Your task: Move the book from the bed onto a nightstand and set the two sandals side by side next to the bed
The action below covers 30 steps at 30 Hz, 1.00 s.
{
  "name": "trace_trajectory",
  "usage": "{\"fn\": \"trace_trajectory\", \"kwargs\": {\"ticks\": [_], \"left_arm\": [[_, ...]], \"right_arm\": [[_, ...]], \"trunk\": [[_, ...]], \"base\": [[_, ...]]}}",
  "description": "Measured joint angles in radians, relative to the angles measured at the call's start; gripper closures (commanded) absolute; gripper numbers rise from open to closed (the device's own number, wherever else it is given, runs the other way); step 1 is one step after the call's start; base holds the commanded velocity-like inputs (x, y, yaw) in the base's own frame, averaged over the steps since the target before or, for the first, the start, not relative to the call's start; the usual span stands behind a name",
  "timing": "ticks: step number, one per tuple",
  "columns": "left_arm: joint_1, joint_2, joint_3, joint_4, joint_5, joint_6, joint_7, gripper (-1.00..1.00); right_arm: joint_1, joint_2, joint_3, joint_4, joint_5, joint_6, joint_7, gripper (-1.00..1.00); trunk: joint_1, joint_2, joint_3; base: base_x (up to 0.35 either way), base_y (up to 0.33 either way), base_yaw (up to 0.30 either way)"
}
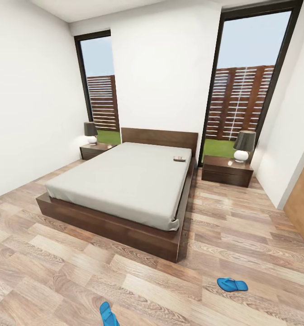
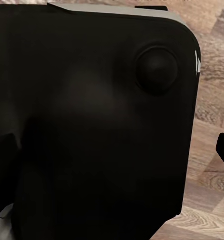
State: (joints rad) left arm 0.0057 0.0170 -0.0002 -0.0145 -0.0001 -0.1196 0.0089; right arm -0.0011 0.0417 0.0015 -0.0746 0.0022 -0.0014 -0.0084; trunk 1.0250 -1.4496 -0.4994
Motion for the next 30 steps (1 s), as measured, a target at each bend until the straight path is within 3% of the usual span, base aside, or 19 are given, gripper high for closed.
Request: {"fn": "trace_trajectory", "kwargs": {"ticks": [30], "left_arm": [[0.000, 0.007, -0.001, 0.000, 0.001, 0.000, -0.001, -1.00]], "right_arm": [[0.000, -0.004, -0.003, -0.002, -0.001, 0.000, -0.001, -1.00]], "trunk": [[0.000, 0.000, 0.000]], "base": [[0.000, 0.000, 0.000]]}}
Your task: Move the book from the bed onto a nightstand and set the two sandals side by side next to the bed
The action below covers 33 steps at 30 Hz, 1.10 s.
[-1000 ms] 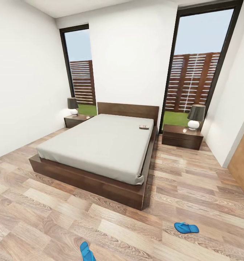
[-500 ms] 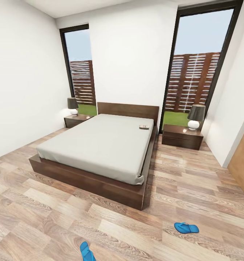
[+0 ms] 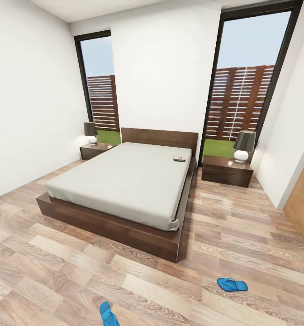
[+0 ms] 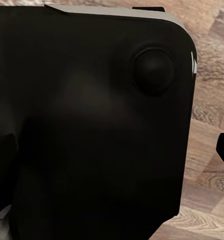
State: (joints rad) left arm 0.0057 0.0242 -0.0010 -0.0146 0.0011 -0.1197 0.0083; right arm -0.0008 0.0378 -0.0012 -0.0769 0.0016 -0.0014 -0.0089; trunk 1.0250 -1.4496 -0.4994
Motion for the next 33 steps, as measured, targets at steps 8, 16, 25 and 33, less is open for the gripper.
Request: {"fn": "trace_trajectory", "kwargs": {"ticks": [8, 16, 25, 33], "left_arm": [[0.000, -0.003, 0.001, 0.000, 0.000, 0.000, 0.000, -1.00], [0.000, -0.005, 0.001, 0.001, 0.000, 0.000, 0.000, -1.00], [0.000, -0.004, 0.000, 0.001, 0.000, 0.000, 0.000, -1.00], [0.000, -0.001, 0.000, 0.000, 0.000, 0.000, 0.000, -1.00]], "right_arm": [[0.000, 0.000, 0.000, 0.000, 0.000, 0.000, 0.000, -1.00], [0.000, 0.000, 0.000, 0.001, 0.000, 0.000, 0.000, -1.00], [0.000, 0.000, 0.000, 0.001, 0.000, 0.000, 0.000, -1.00], [0.000, 0.001, 0.000, 0.001, 0.000, 0.000, 0.000, -1.00]], "trunk": [[0.000, 0.000, 0.000], [0.000, 0.000, 0.000], [0.000, 0.000, 0.000], [0.000, 0.000, 0.000]], "base": [[0.000, 0.000, 0.000], [0.000, 0.000, 0.000], [0.000, 0.000, 0.000], [0.000, 0.000, 0.000]]}}
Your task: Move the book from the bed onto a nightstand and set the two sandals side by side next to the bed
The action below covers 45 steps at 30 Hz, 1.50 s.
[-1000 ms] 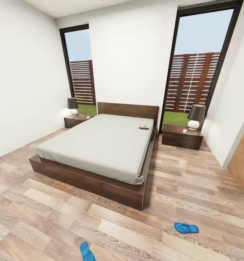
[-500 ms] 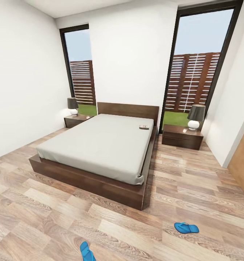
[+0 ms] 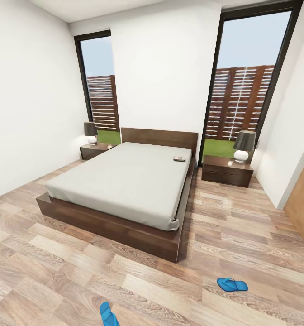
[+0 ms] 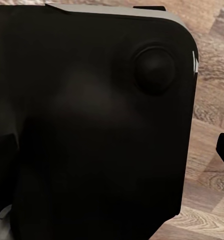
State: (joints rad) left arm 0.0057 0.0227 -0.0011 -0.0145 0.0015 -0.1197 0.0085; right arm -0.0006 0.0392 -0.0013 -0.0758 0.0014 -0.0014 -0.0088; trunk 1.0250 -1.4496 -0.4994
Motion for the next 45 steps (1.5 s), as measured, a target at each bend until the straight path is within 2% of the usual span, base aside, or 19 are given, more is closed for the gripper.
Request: {"fn": "trace_trajectory", "kwargs": {"ticks": [45], "left_arm": [[0.000, 0.001, -0.001, 0.000, 0.000, 0.000, 0.000, -1.00]], "right_arm": [[0.000, 0.002, -0.001, 0.000, -0.002, 0.000, 0.000, -1.00]], "trunk": [[0.000, 0.000, 0.000]], "base": [[0.000, 0.000, 0.000]]}}
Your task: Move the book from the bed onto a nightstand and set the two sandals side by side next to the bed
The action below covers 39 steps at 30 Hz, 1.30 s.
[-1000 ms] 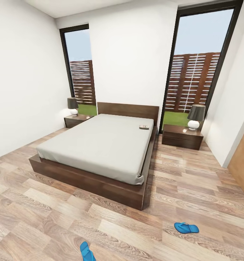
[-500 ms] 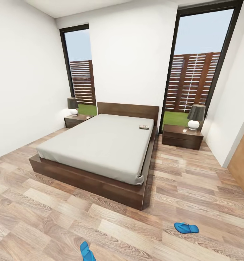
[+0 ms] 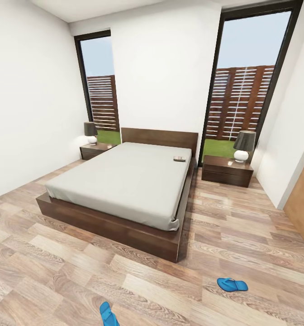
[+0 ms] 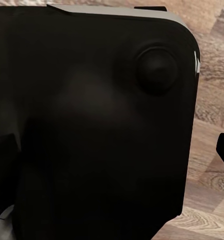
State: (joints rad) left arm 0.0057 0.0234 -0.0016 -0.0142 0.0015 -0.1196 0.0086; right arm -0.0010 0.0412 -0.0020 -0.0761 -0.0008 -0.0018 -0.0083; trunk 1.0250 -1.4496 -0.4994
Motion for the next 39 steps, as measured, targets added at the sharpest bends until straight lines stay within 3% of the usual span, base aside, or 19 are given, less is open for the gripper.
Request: {"fn": "trace_trajectory", "kwargs": {"ticks": [39], "left_arm": [[0.000, -0.001, 0.000, 0.000, 0.000, 0.000, 0.000, -1.00]], "right_arm": [[0.000, 0.008, 0.005, -0.016, -0.001, -0.001, 0.000, -1.00]], "trunk": [[0.000, 0.000, 0.000]], "base": [[0.000, 0.000, 0.000]]}}
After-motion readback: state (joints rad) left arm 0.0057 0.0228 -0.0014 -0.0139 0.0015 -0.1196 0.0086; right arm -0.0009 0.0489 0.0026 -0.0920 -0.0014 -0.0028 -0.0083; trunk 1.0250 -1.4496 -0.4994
